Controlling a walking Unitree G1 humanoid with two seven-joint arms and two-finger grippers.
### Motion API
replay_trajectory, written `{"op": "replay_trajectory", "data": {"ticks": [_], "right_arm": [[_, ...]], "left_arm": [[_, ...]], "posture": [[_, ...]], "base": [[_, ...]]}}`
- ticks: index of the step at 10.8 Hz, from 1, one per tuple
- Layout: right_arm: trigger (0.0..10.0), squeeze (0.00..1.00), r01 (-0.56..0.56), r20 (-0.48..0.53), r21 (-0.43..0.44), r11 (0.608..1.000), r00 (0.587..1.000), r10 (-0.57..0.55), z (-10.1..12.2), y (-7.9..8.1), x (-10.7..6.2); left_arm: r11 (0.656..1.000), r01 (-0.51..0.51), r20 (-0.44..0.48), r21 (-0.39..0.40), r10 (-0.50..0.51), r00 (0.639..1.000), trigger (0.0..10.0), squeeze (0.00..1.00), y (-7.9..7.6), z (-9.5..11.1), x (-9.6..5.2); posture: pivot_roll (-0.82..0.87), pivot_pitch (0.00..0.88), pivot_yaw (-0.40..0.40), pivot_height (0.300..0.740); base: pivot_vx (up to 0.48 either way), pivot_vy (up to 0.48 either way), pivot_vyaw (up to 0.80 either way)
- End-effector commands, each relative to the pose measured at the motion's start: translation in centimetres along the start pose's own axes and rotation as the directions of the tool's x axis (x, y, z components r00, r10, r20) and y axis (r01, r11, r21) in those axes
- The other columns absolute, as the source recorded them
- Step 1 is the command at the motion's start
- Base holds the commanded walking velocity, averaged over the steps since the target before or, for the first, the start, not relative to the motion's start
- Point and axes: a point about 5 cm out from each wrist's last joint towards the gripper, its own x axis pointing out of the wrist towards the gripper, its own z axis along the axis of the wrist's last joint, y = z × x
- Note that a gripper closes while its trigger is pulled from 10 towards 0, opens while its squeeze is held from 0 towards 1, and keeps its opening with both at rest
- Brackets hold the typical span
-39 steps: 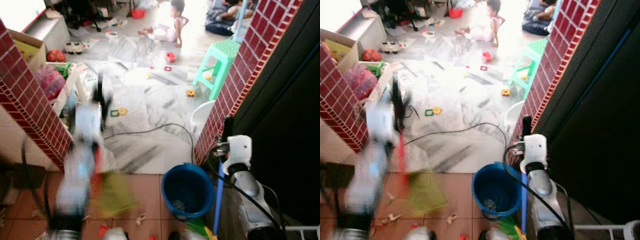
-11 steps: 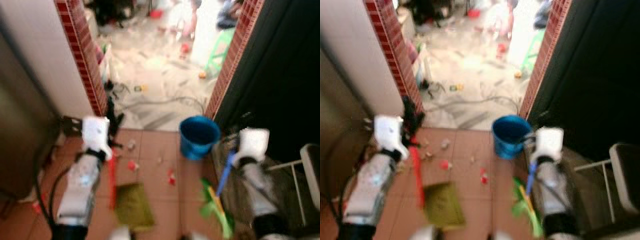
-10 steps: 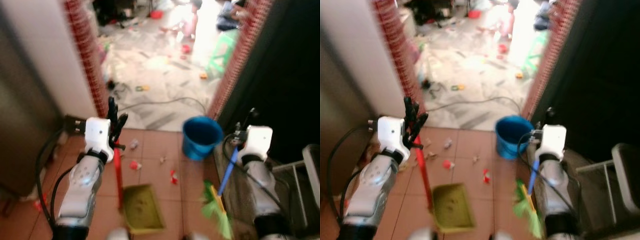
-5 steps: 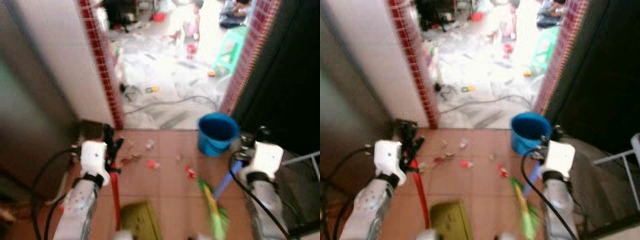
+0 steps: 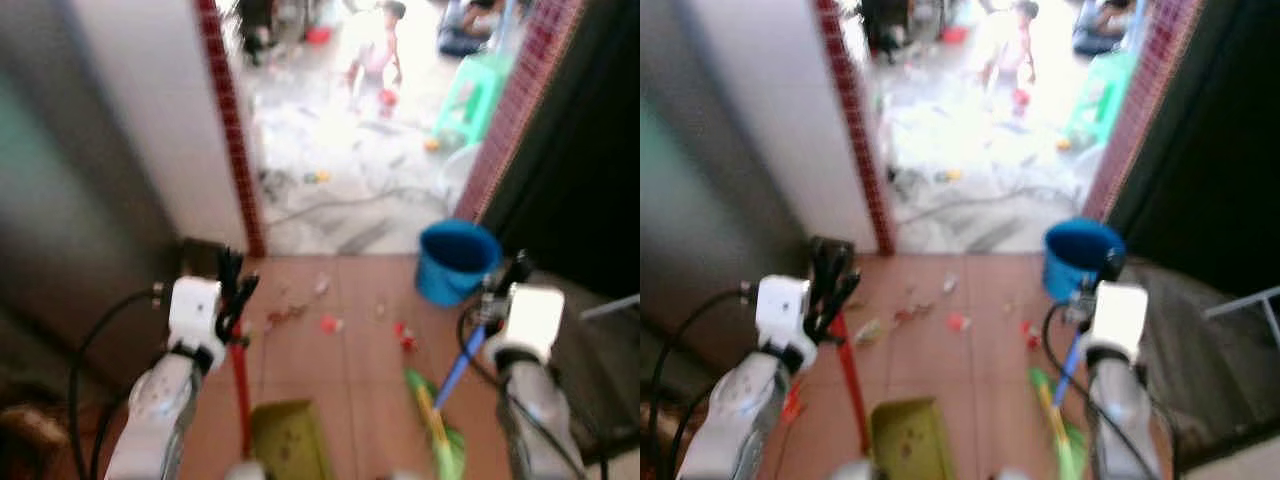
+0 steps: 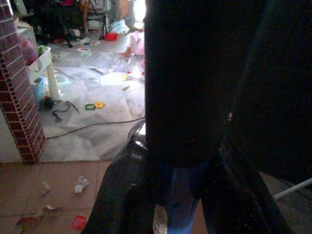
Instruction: Sweep floor
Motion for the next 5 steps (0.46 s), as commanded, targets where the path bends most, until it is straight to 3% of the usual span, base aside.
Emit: {"op": "replay_trajectory", "data": {"ticks": [1,4,5], "right_arm": [[10.0,0.0,-0.031,0.01,0.024,0.999,0.999,0.031,0.5,1.1,0.4],[10.0,0.0,-0.045,0.017,0.006,0.999,0.999,0.045,0.8,1.3,0.9],[10.0,0.0,-0.048,0.016,0.002,0.999,0.999,0.048,0.8,1.3,1.0]], "left_arm": [[1.0,0.0,0.051,0.03,-0.001,0.999,10.0,0.0,0.2,1.3,0.1],[0.999,0.037,0.082,0.037,-0.04,0.996,10.0,0.0,-0.5,2.3,1.2],[0.998,0.051,0.087,0.03,-0.053,0.995,10.0,0.0,-0.8,2.2,1.4]], "posture": [[0.02,0.0,0.005,0.74],[0.01,0.0,0.002,0.74],[0.01,0.0,0.0,0.74]], "base": [[0.0,0.0,0.0],[0.0,0.0,0.0],[0.0,-0.322,0.0]]}}
